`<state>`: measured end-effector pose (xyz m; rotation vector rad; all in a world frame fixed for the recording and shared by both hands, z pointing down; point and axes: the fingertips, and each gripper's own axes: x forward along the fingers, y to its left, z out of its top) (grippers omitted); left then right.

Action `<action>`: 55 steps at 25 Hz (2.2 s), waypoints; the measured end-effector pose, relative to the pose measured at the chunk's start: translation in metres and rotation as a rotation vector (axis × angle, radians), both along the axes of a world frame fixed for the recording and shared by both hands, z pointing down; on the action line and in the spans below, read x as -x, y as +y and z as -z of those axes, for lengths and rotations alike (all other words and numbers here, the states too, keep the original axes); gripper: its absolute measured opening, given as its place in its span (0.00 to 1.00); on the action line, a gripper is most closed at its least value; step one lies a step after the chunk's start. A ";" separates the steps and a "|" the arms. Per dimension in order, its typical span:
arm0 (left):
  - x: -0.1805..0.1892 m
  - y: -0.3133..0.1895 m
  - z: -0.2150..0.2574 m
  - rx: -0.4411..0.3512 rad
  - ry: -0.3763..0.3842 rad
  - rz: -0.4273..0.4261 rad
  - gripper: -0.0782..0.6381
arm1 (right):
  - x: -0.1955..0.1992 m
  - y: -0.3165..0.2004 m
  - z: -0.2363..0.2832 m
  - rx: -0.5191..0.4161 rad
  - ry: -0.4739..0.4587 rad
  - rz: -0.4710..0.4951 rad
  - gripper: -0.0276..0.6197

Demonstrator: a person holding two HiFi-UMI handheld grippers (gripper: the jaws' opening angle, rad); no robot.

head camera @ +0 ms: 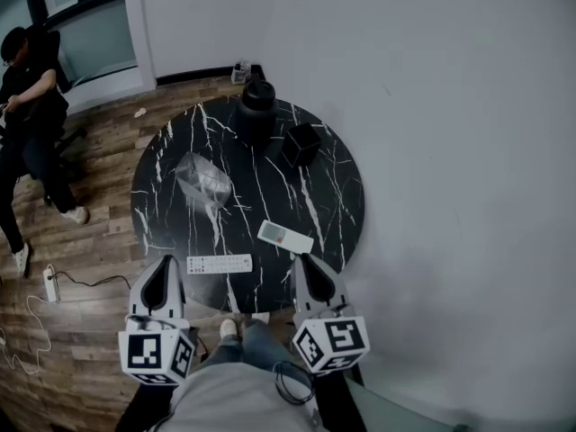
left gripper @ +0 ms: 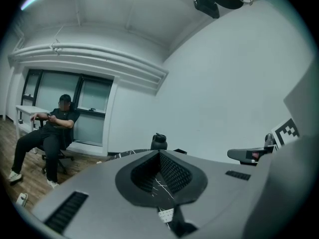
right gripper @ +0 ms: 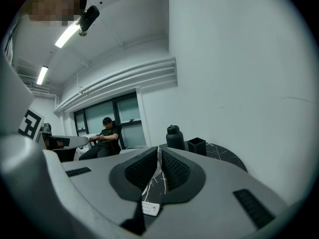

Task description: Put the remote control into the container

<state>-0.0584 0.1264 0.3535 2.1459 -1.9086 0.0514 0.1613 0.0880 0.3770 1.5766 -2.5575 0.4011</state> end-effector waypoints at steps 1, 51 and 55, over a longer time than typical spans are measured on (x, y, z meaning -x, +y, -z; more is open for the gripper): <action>0.000 -0.003 -0.001 0.004 0.002 0.002 0.12 | 0.000 -0.005 -0.003 0.005 0.008 0.007 0.05; 0.003 -0.138 -0.034 0.118 0.007 0.098 0.12 | 0.025 -0.118 -0.180 0.379 0.452 0.561 0.43; 0.011 -0.140 -0.036 0.120 0.016 0.103 0.12 | 0.029 -0.113 -0.195 0.412 0.499 0.607 0.45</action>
